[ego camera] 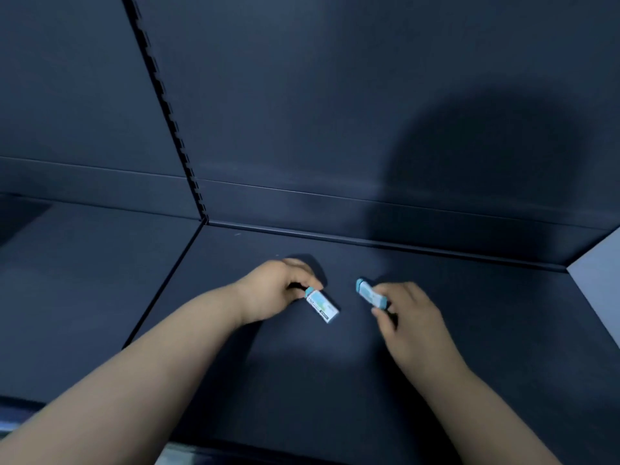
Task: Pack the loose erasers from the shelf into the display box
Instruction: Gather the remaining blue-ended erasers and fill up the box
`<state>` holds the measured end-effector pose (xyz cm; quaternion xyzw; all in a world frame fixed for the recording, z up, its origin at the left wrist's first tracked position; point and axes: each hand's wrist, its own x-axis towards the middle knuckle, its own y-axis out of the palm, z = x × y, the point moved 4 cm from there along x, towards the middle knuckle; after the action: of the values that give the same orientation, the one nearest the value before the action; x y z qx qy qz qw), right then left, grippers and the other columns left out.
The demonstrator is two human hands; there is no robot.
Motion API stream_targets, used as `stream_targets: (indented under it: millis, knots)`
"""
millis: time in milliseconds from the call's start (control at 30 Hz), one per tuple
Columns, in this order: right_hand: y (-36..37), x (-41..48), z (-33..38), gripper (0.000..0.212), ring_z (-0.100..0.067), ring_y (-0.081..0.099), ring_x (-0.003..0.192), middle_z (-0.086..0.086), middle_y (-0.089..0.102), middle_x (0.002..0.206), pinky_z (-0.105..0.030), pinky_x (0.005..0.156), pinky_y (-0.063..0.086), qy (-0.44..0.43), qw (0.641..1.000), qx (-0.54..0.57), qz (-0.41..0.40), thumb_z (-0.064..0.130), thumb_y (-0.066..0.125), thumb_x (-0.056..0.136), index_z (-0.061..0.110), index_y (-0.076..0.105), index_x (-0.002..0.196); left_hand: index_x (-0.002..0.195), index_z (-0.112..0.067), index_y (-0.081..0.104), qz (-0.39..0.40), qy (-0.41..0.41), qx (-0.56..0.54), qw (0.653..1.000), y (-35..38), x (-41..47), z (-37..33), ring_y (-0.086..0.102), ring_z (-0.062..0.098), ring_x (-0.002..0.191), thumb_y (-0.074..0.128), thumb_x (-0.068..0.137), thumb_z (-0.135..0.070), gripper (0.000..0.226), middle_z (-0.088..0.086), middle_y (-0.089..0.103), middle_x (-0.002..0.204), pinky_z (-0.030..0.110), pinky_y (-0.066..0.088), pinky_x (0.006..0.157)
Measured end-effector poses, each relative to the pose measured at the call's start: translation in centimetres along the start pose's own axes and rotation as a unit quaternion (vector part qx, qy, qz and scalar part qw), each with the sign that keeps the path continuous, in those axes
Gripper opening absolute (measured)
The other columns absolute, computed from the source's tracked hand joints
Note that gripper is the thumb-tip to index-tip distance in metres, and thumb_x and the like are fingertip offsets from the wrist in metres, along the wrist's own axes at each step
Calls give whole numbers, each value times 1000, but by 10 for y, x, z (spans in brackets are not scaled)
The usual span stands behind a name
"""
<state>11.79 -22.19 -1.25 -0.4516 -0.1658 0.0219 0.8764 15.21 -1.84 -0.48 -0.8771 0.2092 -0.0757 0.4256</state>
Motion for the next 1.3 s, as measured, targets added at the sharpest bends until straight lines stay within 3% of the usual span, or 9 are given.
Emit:
stream_targets:
  millis: [133,367,500,667,867,933,1100,1200,1300]
  knots:
    - [10,-10,18,29,-19,50,90,-2,51,103,-31,75,46,-64,994,-70,52,7,52,86,13,58,113,121,-14,61,-22,-19,38,999,6,-6,-4,47,12,118,60,88,-11,33,2,53,124,0,22,93]
    - [15,-13,21,30,-15,50,95,1,51,106,-26,78,45,-88,993,-54,63,5,50,86,14,59,113,128,-23,54,-8,-88,81,993,29,-5,-16,35,16,124,71,77,-41,57,1,40,129,22,29,105]
    - [12,-14,17,28,-16,51,92,-1,53,103,-28,76,46,-73,995,-38,54,5,53,85,12,61,111,132,-27,46,-37,-91,73,992,31,-6,-21,39,17,121,72,76,-35,63,0,41,129,26,35,103]
    - [11,-16,13,24,-17,54,88,0,54,99,-32,77,48,-39,998,0,45,4,56,84,11,63,107,131,-28,44,-89,-64,-27,994,29,-15,-27,49,6,106,74,71,-25,67,-7,40,119,15,37,96]
    - [12,-18,9,16,-15,54,86,3,54,96,-28,75,46,-4,1000,2,26,14,57,85,15,61,100,134,-28,39,-80,-46,-25,995,33,-14,-28,45,2,106,72,72,-22,71,-12,36,117,11,35,95]
    - [9,-18,7,9,-16,54,80,4,55,88,-29,67,44,26,999,-27,15,25,55,85,17,57,89,135,-29,38,-71,-45,-19,996,34,-13,-28,45,3,108,71,72,-22,72,-11,36,118,12,35,96]
    - [-4,-6,-4,23,-17,57,77,8,55,77,-28,57,35,71,979,-189,33,45,41,89,27,41,75,136,-31,37,-64,-56,-22,996,33,-14,-26,47,4,108,72,72,-22,73,-9,37,121,14,36,97]
    - [-11,7,-11,20,-11,53,94,13,54,93,-28,71,43,33,994,-92,39,49,51,85,32,54,94,137,-31,34,-56,-67,-17,996,33,-18,-23,43,3,114,72,72,-24,75,-11,35,124,9,32,96]
    - [-4,16,-17,71,-11,33,123,13,39,131,-27,104,30,0,979,-44,201,55,64,74,29,39,135,140,-26,30,-41,-69,28,996,30,-23,-16,30,7,128,71,74,-30,78,-8,33,131,10,20,102]
